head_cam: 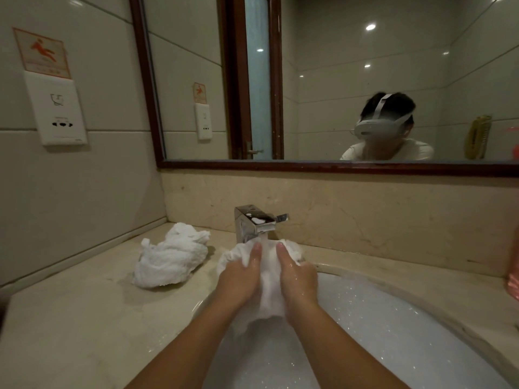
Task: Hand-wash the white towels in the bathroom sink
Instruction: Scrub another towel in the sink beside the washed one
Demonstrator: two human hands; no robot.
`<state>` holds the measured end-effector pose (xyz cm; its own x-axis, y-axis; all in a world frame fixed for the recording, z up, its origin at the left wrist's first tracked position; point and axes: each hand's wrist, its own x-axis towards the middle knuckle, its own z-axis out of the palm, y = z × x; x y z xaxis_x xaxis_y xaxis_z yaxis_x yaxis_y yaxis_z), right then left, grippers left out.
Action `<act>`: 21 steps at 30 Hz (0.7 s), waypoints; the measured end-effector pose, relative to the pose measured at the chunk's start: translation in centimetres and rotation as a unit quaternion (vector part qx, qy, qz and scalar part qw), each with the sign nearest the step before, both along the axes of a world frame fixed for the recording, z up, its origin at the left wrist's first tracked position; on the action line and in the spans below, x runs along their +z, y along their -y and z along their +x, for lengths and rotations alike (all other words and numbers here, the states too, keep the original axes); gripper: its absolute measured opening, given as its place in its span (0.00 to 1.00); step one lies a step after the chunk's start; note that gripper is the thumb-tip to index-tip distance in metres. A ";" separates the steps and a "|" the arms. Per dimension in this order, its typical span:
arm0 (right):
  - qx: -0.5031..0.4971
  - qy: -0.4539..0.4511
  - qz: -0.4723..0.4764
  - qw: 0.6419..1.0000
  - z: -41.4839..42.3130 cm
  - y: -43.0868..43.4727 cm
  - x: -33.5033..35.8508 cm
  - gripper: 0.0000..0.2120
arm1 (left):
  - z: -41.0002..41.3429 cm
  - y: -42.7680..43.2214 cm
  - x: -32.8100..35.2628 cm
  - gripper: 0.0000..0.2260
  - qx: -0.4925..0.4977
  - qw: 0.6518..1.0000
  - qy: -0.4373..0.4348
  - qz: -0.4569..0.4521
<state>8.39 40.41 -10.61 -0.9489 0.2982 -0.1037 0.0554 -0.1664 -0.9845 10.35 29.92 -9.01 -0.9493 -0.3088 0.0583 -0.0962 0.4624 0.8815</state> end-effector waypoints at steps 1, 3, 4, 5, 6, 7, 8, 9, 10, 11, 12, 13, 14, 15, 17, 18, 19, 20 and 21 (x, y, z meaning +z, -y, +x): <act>0.005 0.003 -0.022 1.000 0.1 -0.2 0.0 0.29 | 0.2 -0.1 0.2 0.39 -0.002 1.000 0.010 0.009; 0.017 0.023 -0.051 0.998 0.6 -0.4 0.2 0.35 | 0.3 -0.3 0.3 0.39 0.014 0.999 0.030 0.029; 0.024 0.032 -0.050 0.998 0.7 -0.3 0.2 0.38 | 0.2 -0.4 0.2 0.39 0.030 0.998 0.034 0.039; 0.032 0.034 -0.049 0.998 0.9 -0.3 0.3 0.40 | 0.2 -0.5 0.1 0.38 0.041 0.997 0.028 0.051; 0.042 0.034 -0.053 0.997 0.9 -0.2 0.4 0.40 | -0.1 -0.4 -0.2 0.36 0.049 0.996 0.022 0.068; 0.053 0.032 -0.061 0.996 1.1 -0.2 0.7 0.37 | 0.0 -0.2 -0.3 0.35 0.052 0.996 0.009 0.078; 0.061 0.032 -0.073 0.995 1.2 -0.3 0.8 0.33 | -0.2 0.3 -0.8 0.34 0.046 0.995 0.003 0.089; 0.069 0.032 -0.081 0.994 1.2 -0.3 0.9 0.30 | -0.2 0.6 -1.0 0.33 0.034 0.995 -0.009 0.098; 0.072 0.035 -0.089 0.993 1.4 -0.4 1.2 0.30 | -0.4 0.9 -1.3 0.32 0.021 0.994 -0.020 0.107; 0.079 0.038 -0.100 0.991 1.4 -0.4 1.4 0.35 | -0.2 1.1 -1.3 0.30 0.011 0.993 -0.037 0.110; 0.079 0.040 -0.113 0.990 1.3 -0.4 1.3 0.42 | -0.2 1.3 -1.3 0.27 0.000 0.992 -0.054 0.113; 0.075 0.048 -0.127 0.988 0.7 -0.3 0.9 0.48 | 0.1 1.3 -1.1 0.24 -0.014 0.991 -0.074 0.113; 0.070 0.052 -0.143 0.986 0.2 -0.2 0.2 0.53 | 0.2 1.2 -0.9 0.21 -0.030 0.990 -0.090 0.107; 0.072 0.058 -0.163 0.982 -1.0 -0.2 -0.9 0.58 | 0.4 1.1 -0.7 0.19 -0.045 0.988 -0.107 0.102; 0.081 0.062 -0.207 0.973 -1.1 -0.3 -1.3 0.62 | 0.4 0.9 -0.6 0.16 -0.066 0.985 -0.131 0.086; 0.091 0.056 -0.225 0.969 -1.0 -0.3 -1.4 0.60 | 0.5 0.8 -0.5 0.15 -0.066 0.985 -0.137 0.081; 0.106 0.050 -0.229 0.966 -0.8 -0.4 -1.2 0.56 | 0.6 0.7 -0.3 0.16 -0.065 0.984 -0.144 0.083; 0.124 0.040 -0.224 0.966 -0.4 -0.5 -0.7 0.51 | 0.7 0.7 -0.1 0.16 -0.062 0.984 -0.145 0.082; 0.138 0.031 -0.216 0.966 -0.1 -0.6 -0.3 0.48 | 0.7 0.7 -0.1 0.18 -0.059 0.983 -0.150 0.084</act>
<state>8.28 41.02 -10.88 -0.9742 -0.0482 -0.2204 0.2119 -0.5313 -0.8202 11.05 29.22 -9.09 -0.9272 -0.2270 0.2980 0.2243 0.3005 0.9270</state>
